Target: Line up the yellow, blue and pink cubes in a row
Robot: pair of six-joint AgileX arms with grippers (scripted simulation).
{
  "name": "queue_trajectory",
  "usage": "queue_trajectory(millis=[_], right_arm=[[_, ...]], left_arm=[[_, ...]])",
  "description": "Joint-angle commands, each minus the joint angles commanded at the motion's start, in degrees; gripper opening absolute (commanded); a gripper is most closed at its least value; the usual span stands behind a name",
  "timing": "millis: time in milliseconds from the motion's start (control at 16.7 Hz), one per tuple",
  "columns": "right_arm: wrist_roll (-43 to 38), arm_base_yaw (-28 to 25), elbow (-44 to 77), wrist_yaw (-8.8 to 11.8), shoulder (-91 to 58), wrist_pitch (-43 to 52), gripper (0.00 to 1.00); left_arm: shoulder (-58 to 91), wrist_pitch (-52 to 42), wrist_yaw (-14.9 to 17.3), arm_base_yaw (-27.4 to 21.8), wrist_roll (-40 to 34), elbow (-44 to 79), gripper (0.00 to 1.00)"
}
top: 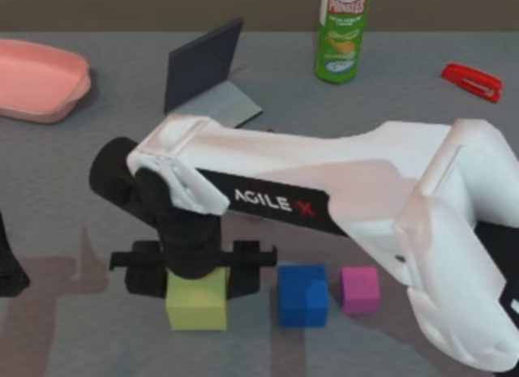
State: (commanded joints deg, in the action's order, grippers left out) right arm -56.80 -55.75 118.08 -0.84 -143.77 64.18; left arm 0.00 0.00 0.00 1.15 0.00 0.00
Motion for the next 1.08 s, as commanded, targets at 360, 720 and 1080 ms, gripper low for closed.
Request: queue_trajectory(millis=[360, 720, 1080], right_arm=[[0.0, 0.0, 0.0, 0.0, 0.0, 0.0, 1.0], [0.0, 0.2, 0.2, 0.0, 0.0, 0.2, 1.0], [0.0, -0.4, 9.6, 0.1, 1.2, 11.4, 1.0]], left_arm=[[0.0, 0.0, 0.0, 0.0, 0.0, 0.0, 1.0], [0.0, 0.0, 0.0, 0.0, 0.0, 0.0, 1.0], [0.0, 0.0, 0.0, 0.0, 0.0, 0.0, 1.0]])
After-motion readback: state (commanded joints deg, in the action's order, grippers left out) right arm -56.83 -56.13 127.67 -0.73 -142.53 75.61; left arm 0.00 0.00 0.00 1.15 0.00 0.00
